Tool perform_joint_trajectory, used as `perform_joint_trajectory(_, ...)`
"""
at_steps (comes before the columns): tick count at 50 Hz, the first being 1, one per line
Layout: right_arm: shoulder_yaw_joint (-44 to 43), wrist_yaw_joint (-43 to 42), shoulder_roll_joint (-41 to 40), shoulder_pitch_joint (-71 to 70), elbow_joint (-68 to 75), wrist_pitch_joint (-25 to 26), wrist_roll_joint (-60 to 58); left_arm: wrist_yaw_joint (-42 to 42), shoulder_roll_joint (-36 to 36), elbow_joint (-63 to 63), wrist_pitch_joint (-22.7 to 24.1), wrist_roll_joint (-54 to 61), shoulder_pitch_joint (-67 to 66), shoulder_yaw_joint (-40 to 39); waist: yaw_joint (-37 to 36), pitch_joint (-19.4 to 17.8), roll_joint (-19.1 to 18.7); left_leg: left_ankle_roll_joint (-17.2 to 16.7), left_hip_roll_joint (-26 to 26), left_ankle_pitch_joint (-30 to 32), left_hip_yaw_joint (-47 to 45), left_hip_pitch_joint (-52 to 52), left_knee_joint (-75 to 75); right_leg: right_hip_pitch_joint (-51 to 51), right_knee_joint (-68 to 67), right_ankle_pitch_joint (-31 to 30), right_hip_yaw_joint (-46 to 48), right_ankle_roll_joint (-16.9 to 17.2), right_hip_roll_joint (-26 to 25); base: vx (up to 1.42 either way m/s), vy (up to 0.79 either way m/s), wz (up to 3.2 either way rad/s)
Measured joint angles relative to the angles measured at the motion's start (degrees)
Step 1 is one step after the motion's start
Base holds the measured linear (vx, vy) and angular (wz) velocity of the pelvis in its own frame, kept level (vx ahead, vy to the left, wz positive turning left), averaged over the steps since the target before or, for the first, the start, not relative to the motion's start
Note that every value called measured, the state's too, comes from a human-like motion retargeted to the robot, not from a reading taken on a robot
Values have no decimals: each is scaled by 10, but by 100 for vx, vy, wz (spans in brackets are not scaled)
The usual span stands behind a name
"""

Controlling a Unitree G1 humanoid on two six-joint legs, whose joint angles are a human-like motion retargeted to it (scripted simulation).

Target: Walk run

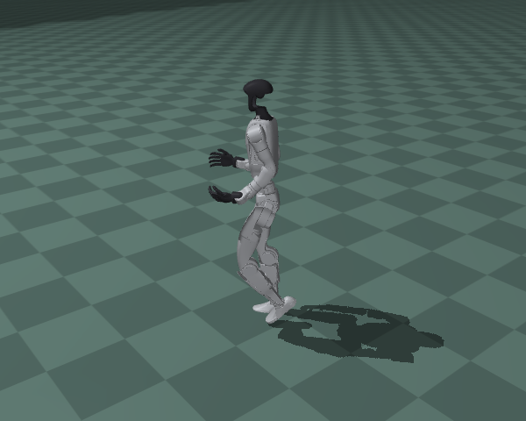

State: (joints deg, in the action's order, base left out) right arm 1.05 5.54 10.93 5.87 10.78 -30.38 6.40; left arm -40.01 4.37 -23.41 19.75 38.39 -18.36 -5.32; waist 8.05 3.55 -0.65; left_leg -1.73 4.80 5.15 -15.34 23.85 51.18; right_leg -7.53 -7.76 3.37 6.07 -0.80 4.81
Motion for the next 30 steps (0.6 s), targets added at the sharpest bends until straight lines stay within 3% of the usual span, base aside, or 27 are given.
perform_joint_trajectory(5,-26,-27,24,-13,-50,-8,5,6,-26,15,1,-14,-4,-7,-45,-4,3,87,-67,-98,-101,66,-144,75,44,-16,93,11,-27,61,-2,166)
perform_joint_trajectory(8,-38,-29,27,1,-59,-9,4,19,-24,24,6,-19,1,-14,-63,0,7,108,-77,-131,-182,62,-243,115,51,-29,153,17,-45,88,1,132)
perform_joint_trajectory(10,-43,-31,22,17,-51,-9,-1,30,-14,27,8,-20,5,-20,-71,2,16,144,-62,-101,-203,48,-285,138,40,-59,168,27,-47,102,0,91)
perform_joint_trajectory(12,-44,-27,12,37,-31,-9,-11,42,-2,28,13,-17,6,-25,-93,7,38,167,-40,-147,-201,16,-296,154,2,-138,166,27,-33,94,-18,26)
perform_joint_trajectory(13,-46,-22,3,49,-17,-10,-20,49,2,27,16,-14,6,-26,-101,9,39,167,-45,-168,-186,-3,-292,157,-30,-196,166,16,-30,105,-9,46)
perform_joint_trajectory(15,-49,-13,-14,68,15,-11,-49,64,9,22,17,-1,18,-32,-90,7,18,167,-38,-192,-75,-1,-274,135,-129,-302,168,-44,-40,124,9,114)
perform_joint_trajectory(17,-48,-12,-24,89,48,-7,-90,80,16,22,16,12,33,-32,-61,-4,-11,167,-66,-208,-86,-50,-265,83,-286,-331,172,-119,-43,115,21,176)
perform_joint_trajectory(21,-64,-22,-32,140,87,-4,-135,99,9,24,24,25,82,-13,-45,-10,-58,167,-56,-206,-3,-102,-308,-43,-400,-240,65,-105,-118,91,9,168)
perform_joint_trajectory(25,-77,-12,-38,213,90,-11,-116,93,-10,31,22,34,118,12,-11,-15,-68,167,-14,-169,90,-160,-380,-151,-394,-104,97,-123,-62,91,-8,216)
perform_joint_trajectory(27,-82,-6,-39,244,87,-15,-99,84,-19,41,20,40,124,25,29,-15,-71,167,10,-147,147,-187,-402,-188,-321,-86,89,-80,-43,91,-12,275)
perform_joint_trajectory(30,-88,-3,-36,274,83,-17,-80,73,-26,50,12,47,127,36,82,-14,-61,163,47,-106,198,-234,-423,-226,-181,-72,14,17,-38,113,-20,242)
